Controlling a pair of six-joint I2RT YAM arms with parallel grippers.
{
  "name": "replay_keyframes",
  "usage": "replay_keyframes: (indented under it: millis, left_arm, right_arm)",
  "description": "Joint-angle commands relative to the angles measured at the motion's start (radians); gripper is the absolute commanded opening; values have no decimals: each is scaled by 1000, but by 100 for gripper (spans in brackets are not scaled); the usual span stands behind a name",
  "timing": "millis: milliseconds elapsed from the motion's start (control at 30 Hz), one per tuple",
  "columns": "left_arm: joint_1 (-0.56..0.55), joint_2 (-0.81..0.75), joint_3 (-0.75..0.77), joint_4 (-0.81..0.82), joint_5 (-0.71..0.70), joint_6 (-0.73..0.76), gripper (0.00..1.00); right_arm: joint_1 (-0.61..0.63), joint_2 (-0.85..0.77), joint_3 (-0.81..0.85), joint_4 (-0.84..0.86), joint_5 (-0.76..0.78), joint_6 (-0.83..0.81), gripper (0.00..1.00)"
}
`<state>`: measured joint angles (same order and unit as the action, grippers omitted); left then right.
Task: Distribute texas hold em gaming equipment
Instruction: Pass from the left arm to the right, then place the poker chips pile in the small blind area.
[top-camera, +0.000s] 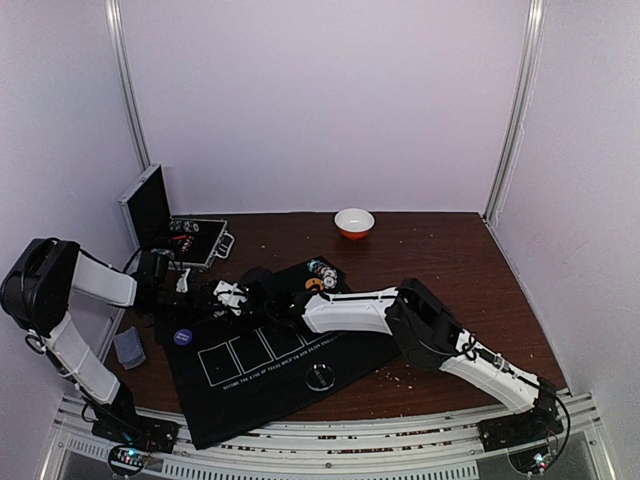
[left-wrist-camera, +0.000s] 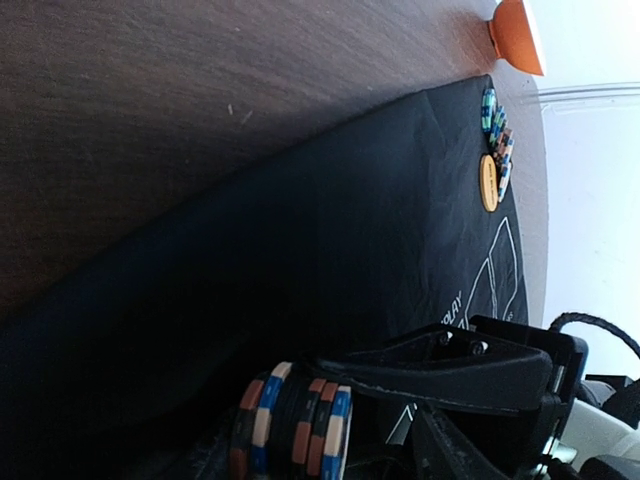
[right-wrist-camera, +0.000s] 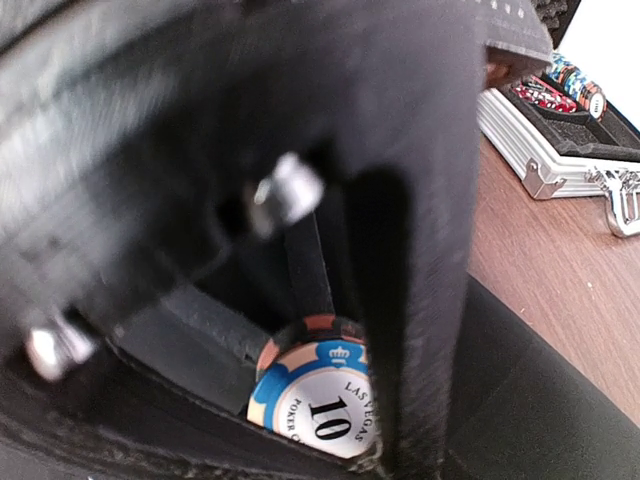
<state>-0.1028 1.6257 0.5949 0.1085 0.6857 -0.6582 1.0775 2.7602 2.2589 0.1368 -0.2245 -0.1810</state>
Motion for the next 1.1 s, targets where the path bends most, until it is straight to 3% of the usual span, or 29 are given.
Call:
replay_keyframes:
  millis: [0, 400, 667, 933, 1067]
  left_arm:
    - [13, -12, 5, -119, -192, 23, 61]
    - [14, -53, 29, -156, -281, 28, 84]
    - [12, -121, 77, -237, -388, 60, 86]
    - [13, -135, 75, -260, -414, 69, 86]
    - [12, -143, 88, -292, -436, 95, 86]
  right_arm:
    - [12, 6, -10, -45, 0, -23, 18]
    - [17, 16, 13, -55, -6, -37, 18]
    - [24, 26, 29, -62, -1, -46, 26]
    - [23, 23, 34, -66, 11, -41, 61]
    - [23, 15, 41, -64, 16, -38, 70]
